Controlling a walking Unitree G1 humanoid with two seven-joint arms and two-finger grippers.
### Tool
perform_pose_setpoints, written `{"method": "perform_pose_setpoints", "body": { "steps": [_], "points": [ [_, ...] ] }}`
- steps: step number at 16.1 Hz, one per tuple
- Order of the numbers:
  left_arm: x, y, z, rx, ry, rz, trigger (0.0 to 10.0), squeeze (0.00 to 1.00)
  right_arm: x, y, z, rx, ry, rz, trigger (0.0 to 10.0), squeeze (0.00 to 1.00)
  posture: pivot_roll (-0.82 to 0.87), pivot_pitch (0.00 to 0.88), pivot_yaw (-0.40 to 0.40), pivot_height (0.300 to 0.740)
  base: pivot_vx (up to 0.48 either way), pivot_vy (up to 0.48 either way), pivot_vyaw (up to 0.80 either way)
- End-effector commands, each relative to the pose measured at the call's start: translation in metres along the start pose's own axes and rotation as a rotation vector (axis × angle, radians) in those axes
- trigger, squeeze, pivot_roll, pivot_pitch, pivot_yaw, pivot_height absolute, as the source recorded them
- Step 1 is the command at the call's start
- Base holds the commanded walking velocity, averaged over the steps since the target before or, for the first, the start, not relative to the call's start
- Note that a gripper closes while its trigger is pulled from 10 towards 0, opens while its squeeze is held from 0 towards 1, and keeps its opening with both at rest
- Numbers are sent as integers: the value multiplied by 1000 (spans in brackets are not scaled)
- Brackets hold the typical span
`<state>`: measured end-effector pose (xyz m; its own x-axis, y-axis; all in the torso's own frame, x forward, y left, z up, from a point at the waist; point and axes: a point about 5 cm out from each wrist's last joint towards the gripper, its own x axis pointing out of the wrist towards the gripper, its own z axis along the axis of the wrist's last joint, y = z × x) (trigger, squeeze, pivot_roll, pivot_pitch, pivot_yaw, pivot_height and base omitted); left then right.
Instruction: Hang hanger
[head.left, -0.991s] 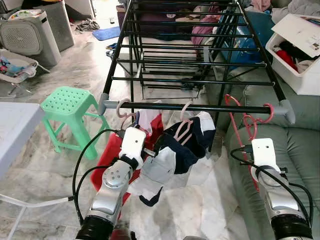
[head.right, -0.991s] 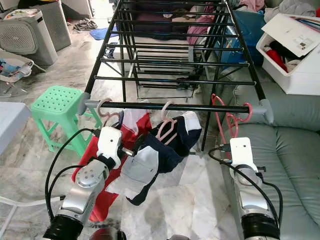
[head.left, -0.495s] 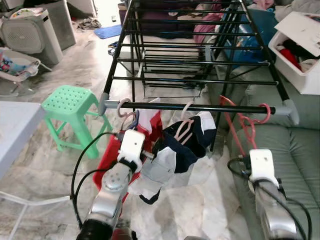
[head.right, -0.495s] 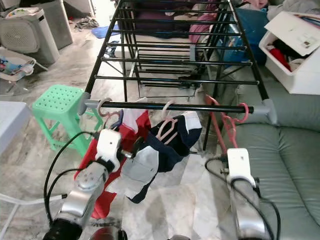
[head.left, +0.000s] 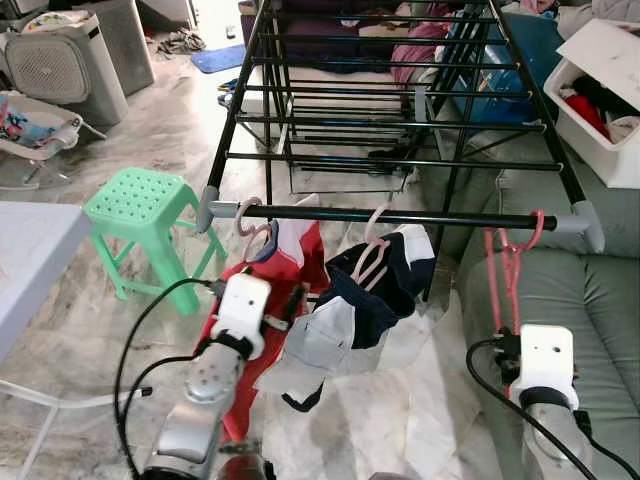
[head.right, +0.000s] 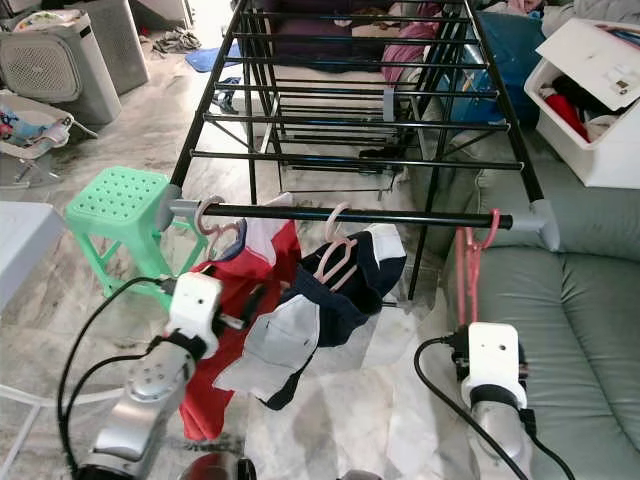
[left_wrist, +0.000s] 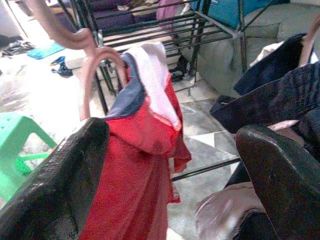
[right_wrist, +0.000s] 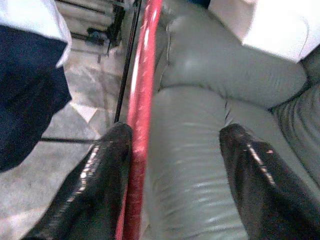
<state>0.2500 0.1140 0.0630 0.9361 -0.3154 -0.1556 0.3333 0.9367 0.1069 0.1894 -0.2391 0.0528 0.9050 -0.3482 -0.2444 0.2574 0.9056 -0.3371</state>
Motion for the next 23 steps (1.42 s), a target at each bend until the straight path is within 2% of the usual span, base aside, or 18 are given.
{"method": "perform_pose_setpoints", "body": {
  "steps": [1, 2, 5, 6, 7, 12, 16, 18, 19, 23],
  "points": [
    [-1, 3, 3, 6, -6, 18, 10000, 0, -2, 2, 12, -6, -63, 8, 10000, 1000, -29, 0, 13, 740, 0, 0, 0],
    [0, 2, 6, -1, -17, 9, 10000, 0, -1, 7, 23, -17, -128, 28, 10000, 1000, -30, 0, 13, 740, 0, 0, 0],
    [5, -2, 9, 5, -21, -4, 10000, 0, 1, 11, 38, 0, -188, 46, 10000, 1000, -37, 0, 22, 740, 0, 0, 0],
    [8, -3, 11, 2, -27, -10, 10000, 0, 2, 13, 42, 42, -197, 71, 10000, 0, -39, 0, 24, 740, 0, 0, 0],
    [9, -4, 13, -5, -36, -17, 10000, 0, 3, 14, 40, 69, -180, 70, 10000, 0, -39, 0, 24, 740, 0, 0, 0],
    [12, -7, 15, -5, -46, -28, 10000, 0, 5, 21, 39, 70, -163, 119, 10000, 0, -39, 0, 18, 740, -238, 0, 0],
    [13, -8, 15, -4, -43, -32, 10000, 0, 13, 22, 41, 49, -161, 67, 10000, 0, -37, 0, 14, 740, -346, 0, 0],
    [13, -8, 14, -1, -40, -30, 10000, 0, 14, 28, 43, 133, -161, 106, 10000, 0, -37, 0, 14, 740, -354, 0, 0],
    [12, -8, 13, 2, -36, -31, 10000, 0, 15, 29, 44, 90, -181, 105, 10000, 0, -34, 0, 14, 740, -360, 0, 0],
    [13, -8, 13, 7, -37, -31, 10000, 0, 15, 35, 42, 94, -163, 157, 10000, 0, -33, 0, 15, 740, -361, 0, 0]
  ]
}}
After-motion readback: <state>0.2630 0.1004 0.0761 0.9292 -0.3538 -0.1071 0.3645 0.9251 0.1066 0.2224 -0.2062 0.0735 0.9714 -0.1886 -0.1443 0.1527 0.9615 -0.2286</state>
